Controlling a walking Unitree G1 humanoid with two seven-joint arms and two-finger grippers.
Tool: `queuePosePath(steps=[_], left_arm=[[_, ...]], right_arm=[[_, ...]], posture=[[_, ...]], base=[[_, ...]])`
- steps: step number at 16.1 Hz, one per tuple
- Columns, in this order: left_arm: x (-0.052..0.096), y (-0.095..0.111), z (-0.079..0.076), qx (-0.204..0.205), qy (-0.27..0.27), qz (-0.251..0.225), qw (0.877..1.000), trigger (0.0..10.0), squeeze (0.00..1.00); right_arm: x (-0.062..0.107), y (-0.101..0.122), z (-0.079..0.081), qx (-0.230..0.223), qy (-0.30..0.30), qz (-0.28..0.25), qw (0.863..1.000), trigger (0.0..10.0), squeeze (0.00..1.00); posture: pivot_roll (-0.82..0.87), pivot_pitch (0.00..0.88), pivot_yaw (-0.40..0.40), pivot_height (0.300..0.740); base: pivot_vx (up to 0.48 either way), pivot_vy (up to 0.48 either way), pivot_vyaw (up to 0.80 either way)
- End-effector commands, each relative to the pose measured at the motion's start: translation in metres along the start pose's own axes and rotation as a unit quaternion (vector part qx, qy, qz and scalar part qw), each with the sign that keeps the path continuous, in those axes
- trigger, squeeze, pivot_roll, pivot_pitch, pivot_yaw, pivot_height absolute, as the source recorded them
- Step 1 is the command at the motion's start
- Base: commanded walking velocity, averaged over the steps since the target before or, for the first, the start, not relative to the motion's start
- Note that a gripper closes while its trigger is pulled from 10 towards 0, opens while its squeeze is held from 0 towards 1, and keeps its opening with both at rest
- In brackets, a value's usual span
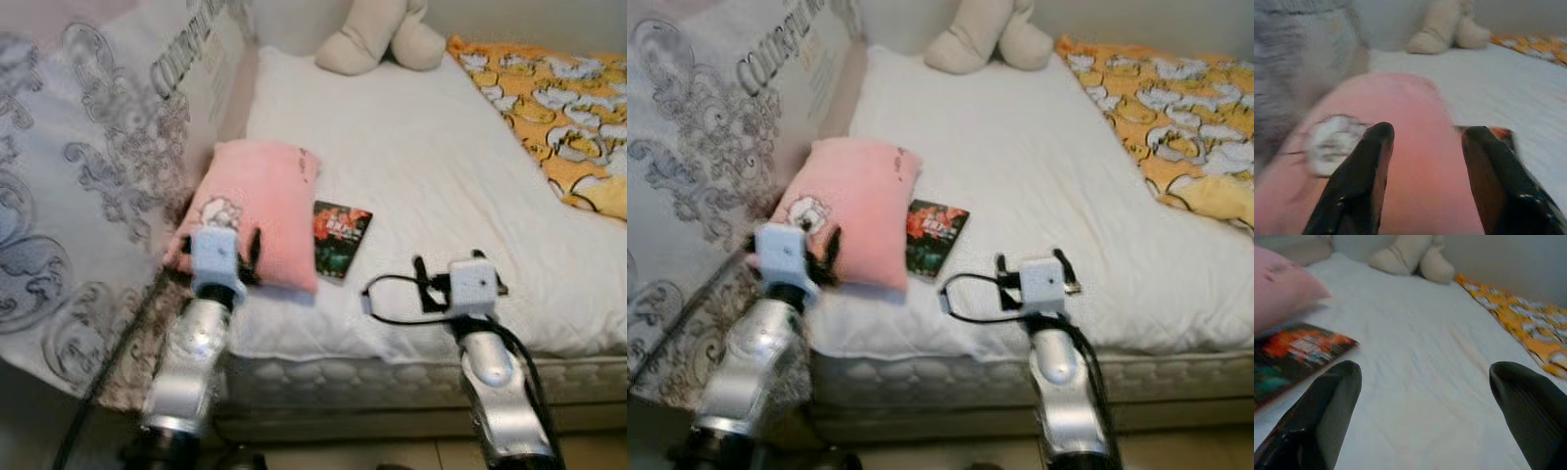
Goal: Clean up the room
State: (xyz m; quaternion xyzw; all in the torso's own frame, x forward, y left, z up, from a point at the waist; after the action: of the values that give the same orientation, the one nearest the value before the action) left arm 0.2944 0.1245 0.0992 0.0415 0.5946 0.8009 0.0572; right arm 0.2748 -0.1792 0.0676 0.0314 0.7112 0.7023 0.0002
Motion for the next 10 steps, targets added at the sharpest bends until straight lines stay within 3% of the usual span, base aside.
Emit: queuePosePath(steps=[1, 3, 10], left_arm=[[-0.001, -0.001, 0.004, -0.011, 0.009, -0.002, 1.000, 10.0, 1.00], [-0.007, 0.000, 0.003, 0.010, 0.015, -0.004, 1.000, 10.0, 1.00], [-0.014, 0.000, 0.008, 0.019, 0.038, -0.008, 0.999, 10.0, 1.00]], right_arm=[[-0.003, 0.005, 0.005, -0.001, 0.007, -0.007, 1.000, 10.0, 0.00], [-0.009, 0.004, 0.009, -0.001, 0.008, -0.002, 1.000, 10.0, 0.00], [-0.021, 0.014, 0.016, 0.000, 0.025, -0.014, 1.000, 10.0, 0.00]], posture=[[-0.10, 0.000, 0.031, 0.731], [-0.10, 0.000, 0.035, 0.731], [-0.12, 0.000, 0.040, 0.731]], base=[[0.000, 0.000, 0.00], [0.000, -0.480, 0.00], [0.000, -0.480, 0.00]])
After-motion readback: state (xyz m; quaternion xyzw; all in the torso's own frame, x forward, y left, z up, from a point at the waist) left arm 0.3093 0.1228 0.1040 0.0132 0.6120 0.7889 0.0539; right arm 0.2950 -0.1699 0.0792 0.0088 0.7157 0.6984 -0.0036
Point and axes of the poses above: a point about 5 cm out from each wrist's last joint towards the gripper, its own x axis pointing back from the gripper into the wrist, its own y axis along the axis of the wrist's last joint, z = x × y, the point moved 1 cm from there along -x, pointing out of the wrist towards the gripper, and after that the axes turned 13 degrees about -x, right-handed, at the moved point
